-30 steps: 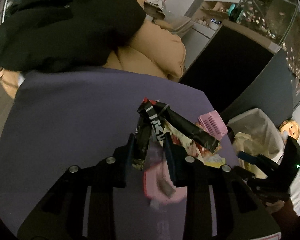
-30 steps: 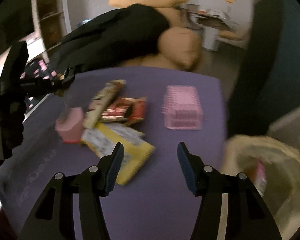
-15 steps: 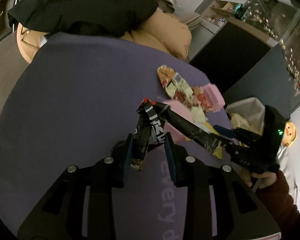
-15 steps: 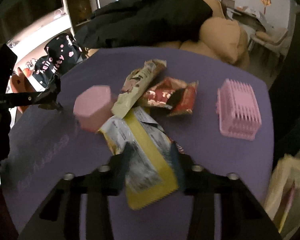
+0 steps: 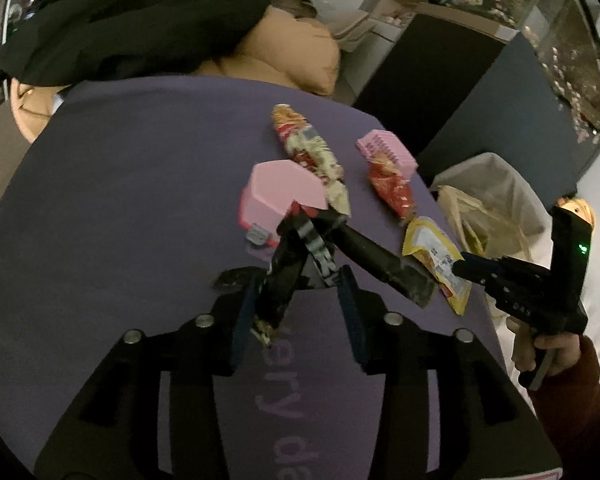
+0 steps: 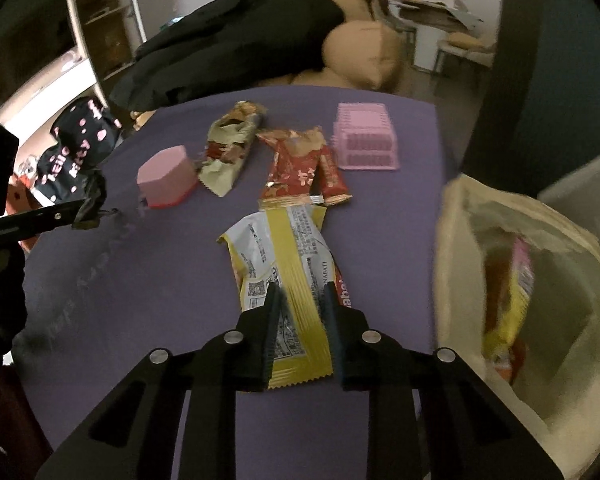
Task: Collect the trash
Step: 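Lift the dark wrapper with the left tool while the right tool grasps the yellow-white snack bag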
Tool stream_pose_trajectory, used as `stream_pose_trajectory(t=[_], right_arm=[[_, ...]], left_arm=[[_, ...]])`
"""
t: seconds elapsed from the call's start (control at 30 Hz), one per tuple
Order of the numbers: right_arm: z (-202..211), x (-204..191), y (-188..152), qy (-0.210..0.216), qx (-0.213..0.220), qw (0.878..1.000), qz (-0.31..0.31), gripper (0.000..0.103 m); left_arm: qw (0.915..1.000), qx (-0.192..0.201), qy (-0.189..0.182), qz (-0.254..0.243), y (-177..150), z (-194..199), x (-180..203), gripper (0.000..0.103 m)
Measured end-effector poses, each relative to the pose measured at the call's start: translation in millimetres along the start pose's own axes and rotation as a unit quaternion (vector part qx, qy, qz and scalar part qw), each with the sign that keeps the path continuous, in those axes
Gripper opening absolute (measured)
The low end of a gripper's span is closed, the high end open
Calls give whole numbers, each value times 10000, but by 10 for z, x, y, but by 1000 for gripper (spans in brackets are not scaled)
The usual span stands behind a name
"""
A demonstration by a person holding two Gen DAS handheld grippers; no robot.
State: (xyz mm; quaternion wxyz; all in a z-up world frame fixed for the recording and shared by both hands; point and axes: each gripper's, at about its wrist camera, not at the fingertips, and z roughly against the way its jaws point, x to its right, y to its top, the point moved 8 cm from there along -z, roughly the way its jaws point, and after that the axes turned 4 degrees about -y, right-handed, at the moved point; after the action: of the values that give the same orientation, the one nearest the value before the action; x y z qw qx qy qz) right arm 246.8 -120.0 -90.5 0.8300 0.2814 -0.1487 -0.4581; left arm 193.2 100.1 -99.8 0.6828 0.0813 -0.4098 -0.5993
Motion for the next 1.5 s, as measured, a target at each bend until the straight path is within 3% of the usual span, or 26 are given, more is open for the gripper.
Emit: stream_pose_trajectory(t=[0.13,0.27,0.57,0.7,0.83,1.07,1.3,1.5], right_arm=[[34,-3,-42,55,79,9999,59,25],[36,5,-57,150,179,9997,29,46],[111,-52,34,156,406,9989,160,48],[74,-72,82,125,420,9988,201,48],[3,-115,181,106,421,9989,167,48],[-260,-202,247,152,69,9998,125,48],[-267,-219,202,150,-65,9997,160,48],[-218,-228,112,-103,-75,9991,414,28]], left_arm=[[9995,31,-159,-281,-13,55,56,49],[9985,-4,-80,-536,-46,72,39,52],[9975,-249,393,-534,-51,-158,-38,52],[9982,-173,456,-355,-29,-182,-39,30],[9991,-42,353,-251,-26,-149,-9,20],[9994,57,298,-152,-32,-42,-9,18],[9996,137,211,-111,-13,27,13,18],[9998,167,75,-8,-24,55,6,18]])
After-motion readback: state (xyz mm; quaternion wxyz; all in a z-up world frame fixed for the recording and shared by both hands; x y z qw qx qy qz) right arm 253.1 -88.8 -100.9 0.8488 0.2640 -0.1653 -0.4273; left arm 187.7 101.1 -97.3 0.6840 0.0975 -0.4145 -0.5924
